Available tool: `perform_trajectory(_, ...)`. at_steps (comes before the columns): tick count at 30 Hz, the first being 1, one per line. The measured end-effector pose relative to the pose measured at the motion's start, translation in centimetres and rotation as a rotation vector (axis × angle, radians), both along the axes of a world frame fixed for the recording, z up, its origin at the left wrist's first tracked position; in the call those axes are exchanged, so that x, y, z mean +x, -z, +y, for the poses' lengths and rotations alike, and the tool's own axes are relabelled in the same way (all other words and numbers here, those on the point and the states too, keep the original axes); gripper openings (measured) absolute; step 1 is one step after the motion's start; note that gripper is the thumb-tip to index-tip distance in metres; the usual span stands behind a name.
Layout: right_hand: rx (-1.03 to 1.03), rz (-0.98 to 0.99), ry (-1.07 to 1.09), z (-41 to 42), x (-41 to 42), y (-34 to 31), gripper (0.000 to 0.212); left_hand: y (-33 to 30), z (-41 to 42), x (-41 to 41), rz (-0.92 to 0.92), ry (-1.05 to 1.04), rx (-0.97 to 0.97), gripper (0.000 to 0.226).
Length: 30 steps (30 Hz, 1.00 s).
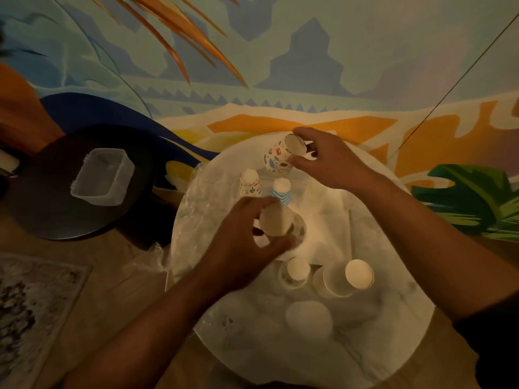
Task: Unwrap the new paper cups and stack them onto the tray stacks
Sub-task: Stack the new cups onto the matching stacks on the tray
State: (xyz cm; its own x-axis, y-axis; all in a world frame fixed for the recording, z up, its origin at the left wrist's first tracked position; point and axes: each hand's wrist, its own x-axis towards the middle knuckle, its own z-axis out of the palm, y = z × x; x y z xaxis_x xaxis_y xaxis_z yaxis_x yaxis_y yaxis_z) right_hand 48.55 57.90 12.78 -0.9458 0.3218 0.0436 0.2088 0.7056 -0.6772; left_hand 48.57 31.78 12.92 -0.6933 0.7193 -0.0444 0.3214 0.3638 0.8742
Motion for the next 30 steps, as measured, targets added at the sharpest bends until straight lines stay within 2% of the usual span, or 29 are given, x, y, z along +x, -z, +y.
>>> perform_trajectory(3, 0.031, -0.014, -0.043, -0.3, -3.4, 2.4, 0.060, -0.8, -0.6, -4.4, 0.015, -0.100, -0.004, 0.062)
perform_trajectory(10, 0.257, -0.209, -0.166, -2.1, -8.5, 7.8, 0.070, -1.1, -0.8, -13.3, 0.221, -0.262, -0.068, 0.049)
perform_trajectory(16, 0.361, -0.344, -0.276, -3.9, -10.5, 10.1, 0.067, 0.6, 0.0, -17.2, 0.219, -0.291, -0.048, 0.058)
perform_trajectory(19, 0.353, -0.414, -0.266, -3.8, -10.5, 11.0, 0.067, 1.9, 0.9, -17.9, 0.170, -0.282, -0.059, 0.067)
perform_trajectory(23, 0.270, -0.388, -0.194, -3.4, -9.7, 12.2, 0.064, 3.9, 2.1, -18.4, 0.187, -0.218, -0.065, 0.063)
perform_trajectory(28, 0.206, -0.373, -0.162, -3.0, -8.9, 12.7, 0.080, 6.3, 4.0, -18.5, 0.180, -0.144, -0.058, 0.061)
perform_trajectory(30, 0.218, -0.372, -0.163, -2.6, -8.6, 12.6, 0.079, 7.3, 5.0, -18.6, 0.175, -0.115, -0.048, 0.062)
